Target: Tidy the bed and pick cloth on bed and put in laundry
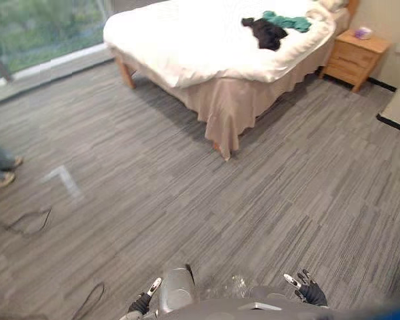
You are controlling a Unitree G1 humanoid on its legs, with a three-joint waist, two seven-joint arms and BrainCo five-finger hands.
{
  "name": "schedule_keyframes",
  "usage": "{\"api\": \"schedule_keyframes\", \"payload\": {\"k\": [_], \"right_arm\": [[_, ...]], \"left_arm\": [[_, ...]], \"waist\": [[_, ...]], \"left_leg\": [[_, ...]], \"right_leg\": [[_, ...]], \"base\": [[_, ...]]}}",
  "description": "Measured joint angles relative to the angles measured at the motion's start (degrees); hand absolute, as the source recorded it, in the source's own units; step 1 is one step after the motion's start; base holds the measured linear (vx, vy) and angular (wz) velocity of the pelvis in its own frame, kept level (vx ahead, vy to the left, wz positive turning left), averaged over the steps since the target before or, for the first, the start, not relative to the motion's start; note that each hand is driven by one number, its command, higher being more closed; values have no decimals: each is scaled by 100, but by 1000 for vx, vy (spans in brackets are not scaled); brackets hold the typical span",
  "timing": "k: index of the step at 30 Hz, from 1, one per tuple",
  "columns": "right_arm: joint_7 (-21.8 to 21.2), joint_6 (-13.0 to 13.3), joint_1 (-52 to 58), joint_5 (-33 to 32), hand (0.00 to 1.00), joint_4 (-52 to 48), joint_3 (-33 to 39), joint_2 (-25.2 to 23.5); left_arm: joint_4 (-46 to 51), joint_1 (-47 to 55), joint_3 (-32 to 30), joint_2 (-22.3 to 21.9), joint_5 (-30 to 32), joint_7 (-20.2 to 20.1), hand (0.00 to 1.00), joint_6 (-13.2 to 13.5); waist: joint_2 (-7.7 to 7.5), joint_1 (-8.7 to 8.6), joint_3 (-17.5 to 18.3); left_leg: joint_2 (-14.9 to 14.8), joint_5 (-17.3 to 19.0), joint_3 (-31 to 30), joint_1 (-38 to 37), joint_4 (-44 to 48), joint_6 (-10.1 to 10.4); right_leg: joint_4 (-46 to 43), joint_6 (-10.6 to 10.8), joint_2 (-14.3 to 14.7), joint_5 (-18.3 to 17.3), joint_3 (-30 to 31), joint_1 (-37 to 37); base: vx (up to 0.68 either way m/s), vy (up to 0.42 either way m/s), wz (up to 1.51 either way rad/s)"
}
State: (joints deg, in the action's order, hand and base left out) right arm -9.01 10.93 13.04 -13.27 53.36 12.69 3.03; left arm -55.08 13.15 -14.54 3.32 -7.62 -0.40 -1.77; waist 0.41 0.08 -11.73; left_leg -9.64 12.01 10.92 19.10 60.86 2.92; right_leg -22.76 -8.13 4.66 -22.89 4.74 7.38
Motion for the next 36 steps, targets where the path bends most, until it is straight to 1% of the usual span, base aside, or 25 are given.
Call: {"api": "schedule_keyframes", "payload": {"k": [2, 4, 6, 7, 8, 9, 10, 11, 12, 13, 14, 15, 16, 17, 19, 20, 22, 24, 25, 27, 28, 29, 32, 34, 36], "right_arm": [[-44, -6, 0, 15, 0, -7, 6, 7], [-108, -9, -2, 31, 0, -11, 43, 17], [-155, -45, -36, 157, 0, 70, 59, -22], [-162, -69, -44, 241, 0, 176, 70, -34], [-163, -87, -95, 303, 0, 177, 68, -58], [-155, -129, -144, 428, 0, 189, 89, -67], [-140, -146, -248, 521, 0, 278, 140, -72], [-127, -146, -275, 569, 0, 278, 154, -69], [-78, -130, -338, 586, 0, 296, 147, -60], [-64, -117, -366, 582, 0, 316, 148, -62], [-25, -64, -415, 573, 0, 336, 125, -52], [9, -37, -465, 568, 0, 308, 86, -13], [17, -26, -469, 549, 0, 261, 69, -2], [17, 33, -499, 472, 0, 190, 29, 5], [18, 76, -643, 332, 0, 175, 18, -1], [16, 116, -647, 249, 0, 159, 20, -26], [21, 208, -651, 160, 0, 128, 43, -94], [25, 292, -629, 176, 0, 115, 130, -137], [30, 320, -623, 197, 0, 114, 158, -155], [45, 394, -613, 256, 0, 108, 274, -269], [74, 463, -795, 377, 0, 118, 252, -169], [77, 486, -850, 444, 0, 148, 245, -150], [59, 557, -983, 740, 0, 216, 69, 10], [-79, 591, -1188, 1214, 0, 528, -16, 95], [-157, 629, -1268, 1455, 0, 754, -116, 235]], "left_arm": [[134, 102, 63, -35, 0, -139, 0, 88], [194, 196, 108, -76, 0, -206, 0, 150], [190, 316, 168, -50, -4, -251, 0, 237], [180, 368, 204, 14, -9, -283, 0, 270], [143, 379, 273, 67, -11, -293, 0, 285], [98, 357, 352, 141, -5, -295, 0, 282], [53, 308, 396, 196, 11, -293, 0, 266], [22, 282, 432, 220, 24, -291, 0, 263], [-7, 255, 548, 270, 38, -286, 0, 263], [-27, 242, 564, 277, 42, -285, 0, 263], [-46, 226, 681, 324, 100, -293, 0, 299], [-74, 109, 894, 357, 145, -299, 0, 372], [-75, 39, 994, 367, 146, -299, 0, 390], [-79, -74, 1110, 390, 139, -299, 0, 416], [-80, -396, 1254, 422, 121, -298, 0, 428], [-80, -608, 1284, 417, 118, -293, 0, 425], [-105, -807, 1359, 377, 70, -270, 0, 424], [-244, -869, 1450, 272, -20, -192, 0, 461], [-287, -843, 1440, 218, -25, -169, 0, 462], [-318, -773, 1179, 215, -181, -139, 0, 497], [-362, -797, 1169, 115, -177, -131, 0, 496], [-361, -789, 1156, 101, -190, -140, 0, 497], [-347, -800, 964, 3, -194, -169, 0, 593], [-346, -798, 902, -59, -288, -178, 0, 727], [-254, -796, 889, -91, -299, -201, 0, 865]], "waist": [[12, 17, -7], [65, 37, -10], [-14, 157, 111], [-64, 174, 284], [-90, 169, 385], [-122, 174, 510], [-158, 175, 546], [-170, 166, 545], [-183, 161, 532], [-175, 126, 529], [-176, 69, 519], [-83, 73, 476], [-62, 59, 466], [92, 3, 432], [97, -109, 250], [73, -172, 217], [36, -281, 188], [11, -335, 168], [5, -329, 162], [-112, -309, 78], [213, -287, -47], [236, -284, -68], [218, -240, -100], [215, -241, -128], [321, -185, -160]], "left_leg": [[290, 146, 381, 5, -1353, 27], [521, -92, 565, 22, -2736, 31], [742, -764, 500, 8, -3386, -291], [827, -579, 584, 8, -3367, -684], [866, -382, 662, 7, -3351, -877], [919, -209, 765, -36, -3365, -901], [946, -25, 901, -219, -3381, -993], [957, 67, 946, -342, -3384, -1025], [964, 290, 1017, -679, -3396, -1058], [959, 393, 1029, -889, -3423, -1043], [962, 471, 1110, -1362, -3628, -1004], [953, 481, 1181, -1879, -4012, -970], [940, 462, 1201, -2088, -4210, -938], [892, 412, 1207, -2454, -4558, -855], [764, 342, 1200, -2992, -4914, -734], [659, 299, 1174, -3190, -5065, -647], [480, 296, 1005, -3336, -5185, -437], [289, 463, 847, -3573, -5191, -61], [247, 527, 813, -3660, -5191, 48], [50, 827, 646, -4122, -5175, 563], [-350, 750, 580, -4208, -5058, 809], [-437, 624, 535, -4192, -4990, 934], [-665, -50, 147, -3962, -4415, 747], [-942, -682, -538, -3133, -2742, 313], [-1011, -204, -784, -2573, -1560, 369]], "right_leg": [[111, 8, -95, -157, 161, 248], [280, 30, -135, -302, 294, 525], [485, 91, -289, -471, 593, 783], [456, 146, -391, -415, 694, 767], [274, 265, -457, -273, 727, 630], [-151, 588, -534, -95, 698, 391], [-881, 1284, -584, 90, 594, 161], [-1351, 1682, -616, 263, 501, 0], [-2502, 2306, -693, 710, 287, -408], [-3046, 2317, -720, 889, 149, -563], [-3968, 2191, -980, 966, -350, -911], [-4550, 1754, -1371, 951, -1012, -1287], [-4657, 1586, -1512, 928, -1257, -1473], [-4557, 1398, -1677, 846, -1632, -1837], [-3692, 1256, -1773, 722, -2103, -2121], [-2762, 1233, -1804, 737, -2403, -2266], [-965, 1196, -1770, 1053, -2602, -2315], [792, 1281, -1726, 1986, -2239, -2300], [1015, 1258, -1730, 2217, -2093, -2289], [846, 1063, -1761, 3068, -1851, -2273], [190, 901, -1496, 2598, -2021, -2350], [-19, 886, -1467, 2367, -2045, -2404], [-808, 613, -1337, 1569, -2077, -2630], [-451, 509, -995, 1245, -2129, -2185], [98, 507, -741, 1262, -2193, -1591]], "base": [[342, 74, -48], [390, 105, -44], [578, 188, -66], [649, 199, -60], [661, 197, -47], [630, 197, -40], [621, 194, -31], [586, 166, -40], [450, 115, -36], [626, 139, -47], [588, 113, -52], [564, 102, -54], [426, 73, -50], [406, 42, -20], [392, -21, 6], [354, -125, 33], [347, -185, 49], [463, -302, 51], [585, -414, 39], [645, -504, 32], [437, -346, 19], [497, -433, -3], [489, -446, -12], [456, -405, -6], [327, -272, 7]]}}
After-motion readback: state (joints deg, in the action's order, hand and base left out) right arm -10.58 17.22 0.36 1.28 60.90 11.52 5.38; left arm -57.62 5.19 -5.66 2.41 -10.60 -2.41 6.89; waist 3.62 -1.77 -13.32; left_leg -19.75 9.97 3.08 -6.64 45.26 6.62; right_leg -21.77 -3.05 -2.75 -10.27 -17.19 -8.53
